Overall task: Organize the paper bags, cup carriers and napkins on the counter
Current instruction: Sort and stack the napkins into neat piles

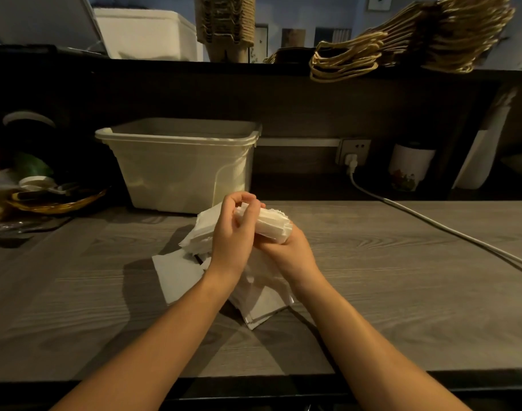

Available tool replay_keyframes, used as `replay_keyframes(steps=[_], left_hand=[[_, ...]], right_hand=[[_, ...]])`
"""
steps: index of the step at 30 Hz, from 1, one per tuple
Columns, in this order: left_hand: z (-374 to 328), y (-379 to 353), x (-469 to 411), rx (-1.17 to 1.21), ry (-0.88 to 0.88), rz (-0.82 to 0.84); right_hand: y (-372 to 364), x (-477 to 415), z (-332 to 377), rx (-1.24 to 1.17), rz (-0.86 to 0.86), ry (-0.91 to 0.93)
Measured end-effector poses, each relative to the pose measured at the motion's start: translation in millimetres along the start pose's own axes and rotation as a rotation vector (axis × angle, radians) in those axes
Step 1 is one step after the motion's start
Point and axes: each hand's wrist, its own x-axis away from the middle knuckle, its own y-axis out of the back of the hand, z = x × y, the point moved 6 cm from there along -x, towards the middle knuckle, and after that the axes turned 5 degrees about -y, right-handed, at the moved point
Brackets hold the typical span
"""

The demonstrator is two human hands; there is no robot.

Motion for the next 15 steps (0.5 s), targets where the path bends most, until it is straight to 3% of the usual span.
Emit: replay_keyframes(steps=[3, 8, 15], left_hand=[[1, 4, 0, -0.055, -0.010, -0.025], [3, -3, -1, -0.140, 0.002, -0.045], [-3, -12, -2, -0.156, -0.093, 0.046]], right_hand=[[3, 0, 4, -0.040, 0.053, -0.017], [0, -1, -2, 0.013, 0.371, -0.133], [7, -3, -11, 0.017, 0.373, -0.194]])
